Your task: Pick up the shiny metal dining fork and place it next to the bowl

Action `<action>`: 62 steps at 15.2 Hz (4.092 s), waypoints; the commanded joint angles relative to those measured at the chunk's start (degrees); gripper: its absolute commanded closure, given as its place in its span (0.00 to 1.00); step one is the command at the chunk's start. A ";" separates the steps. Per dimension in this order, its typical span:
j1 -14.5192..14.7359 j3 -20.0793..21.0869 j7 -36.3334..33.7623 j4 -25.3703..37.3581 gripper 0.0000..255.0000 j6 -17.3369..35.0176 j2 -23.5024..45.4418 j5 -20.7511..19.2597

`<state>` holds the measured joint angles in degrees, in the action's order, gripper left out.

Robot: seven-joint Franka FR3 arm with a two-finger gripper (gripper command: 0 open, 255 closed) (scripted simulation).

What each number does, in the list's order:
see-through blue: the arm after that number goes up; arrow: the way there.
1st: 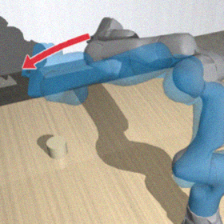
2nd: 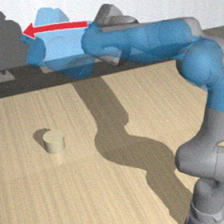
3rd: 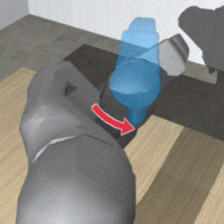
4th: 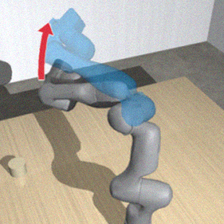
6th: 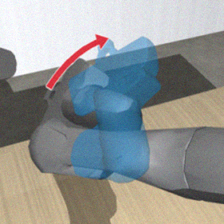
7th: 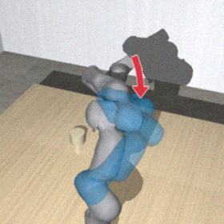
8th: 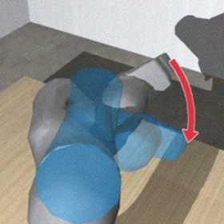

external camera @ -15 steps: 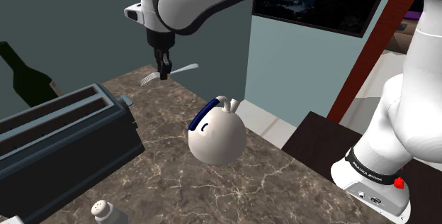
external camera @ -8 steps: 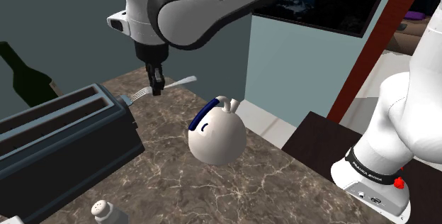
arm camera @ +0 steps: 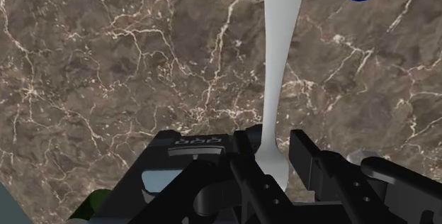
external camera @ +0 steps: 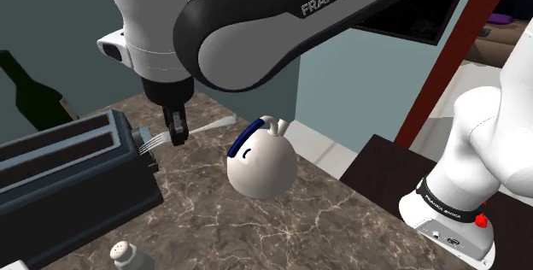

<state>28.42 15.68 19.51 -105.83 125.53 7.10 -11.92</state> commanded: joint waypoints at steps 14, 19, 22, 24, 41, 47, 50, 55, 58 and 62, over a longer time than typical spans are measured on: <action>12.81 7.28 -21.60 7.18 1.00 -6.55 5.33 -7.07; 18.04 8.99 -28.18 13.35 1.00 -10.29 9.89 -10.04; 21.60 9.67 -31.76 18.12 1.00 -12.96 13.32 -11.90; 24.15 10.00 -33.95 21.83 1.00 -14.94 15.91 -13.17; 27.33 9.23 -39.79 19.69 1.00 -8.77 21.64 -16.89; 27.44 8.60 -41.30 17.39 1.00 -5.29 23.15 -18.16; 27.55 8.24 -42.07 16.45 1.00 -3.62 24.03 -18.86; 27.83 7.56 -43.39 15.18 1.00 -0.96 25.69 -20.11; 28.02 7.16 -44.09 14.67 1.00 0.38 26.65 -20.80; 28.02 7.16 -44.09 14.67 1.00 0.38 26.65 -20.80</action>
<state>56.43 22.84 -24.56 -91.18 125.89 33.74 -32.71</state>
